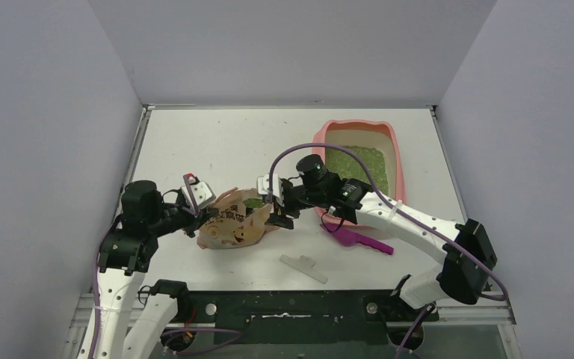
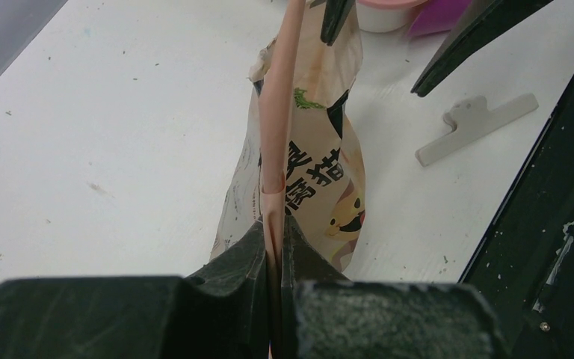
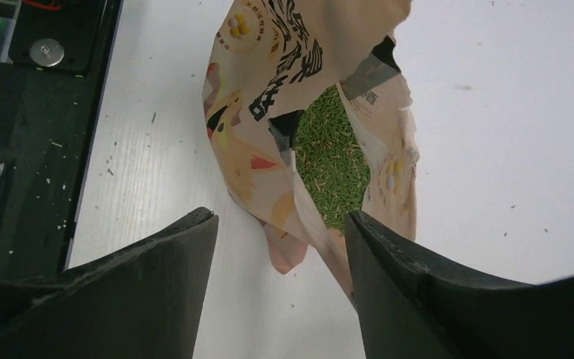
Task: Fill the litter box with clean litter
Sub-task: Open the cat litter bag at the center of the board.
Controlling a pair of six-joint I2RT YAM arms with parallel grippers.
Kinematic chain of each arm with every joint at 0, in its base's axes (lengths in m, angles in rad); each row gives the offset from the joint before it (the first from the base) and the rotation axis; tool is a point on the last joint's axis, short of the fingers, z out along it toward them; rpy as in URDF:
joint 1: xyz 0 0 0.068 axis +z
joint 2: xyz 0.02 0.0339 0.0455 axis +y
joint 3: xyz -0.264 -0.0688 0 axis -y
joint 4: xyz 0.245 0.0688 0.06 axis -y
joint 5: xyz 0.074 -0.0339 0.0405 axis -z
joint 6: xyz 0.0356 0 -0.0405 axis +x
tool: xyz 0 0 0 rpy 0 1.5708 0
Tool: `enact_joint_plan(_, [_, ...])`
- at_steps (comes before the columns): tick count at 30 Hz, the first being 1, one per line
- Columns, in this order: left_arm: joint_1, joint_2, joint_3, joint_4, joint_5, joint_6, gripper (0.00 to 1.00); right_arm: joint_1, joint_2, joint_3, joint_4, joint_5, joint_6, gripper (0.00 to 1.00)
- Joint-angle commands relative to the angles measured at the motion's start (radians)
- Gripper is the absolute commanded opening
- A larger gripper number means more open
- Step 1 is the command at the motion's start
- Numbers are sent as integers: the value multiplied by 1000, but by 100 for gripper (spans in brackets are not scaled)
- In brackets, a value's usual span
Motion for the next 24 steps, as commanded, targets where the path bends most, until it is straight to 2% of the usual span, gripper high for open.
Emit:
enact_joint_plan(1, [-9,4,66,45,44,-3,0,28,60,113,-32,-51,-159,63])
enact_joint_plan(7, [-12,8,70,37,44,3,0,42,148,162,-44,-23,-179,62])
enact_joint_plan(9, [-12,9,71,36,45,5,0,42,187,195,-78,-51,-179,55])
enact_joint_plan(10, [-12,9,71,36,44,6,0,42,199,213,-107,-64,-181,51])
enact_joint_plan(13, [-13,14,75,34,38,14,0,36,213,251,-196,-111,-164,26])
enact_joint_plan(17, [-13,28,81,41,41,31,0,14,173,259,-292,-160,-137,1])
enact_joint_plan(24, [-15,107,100,102,102,45,0,2,117,252,-320,-207,23,0])
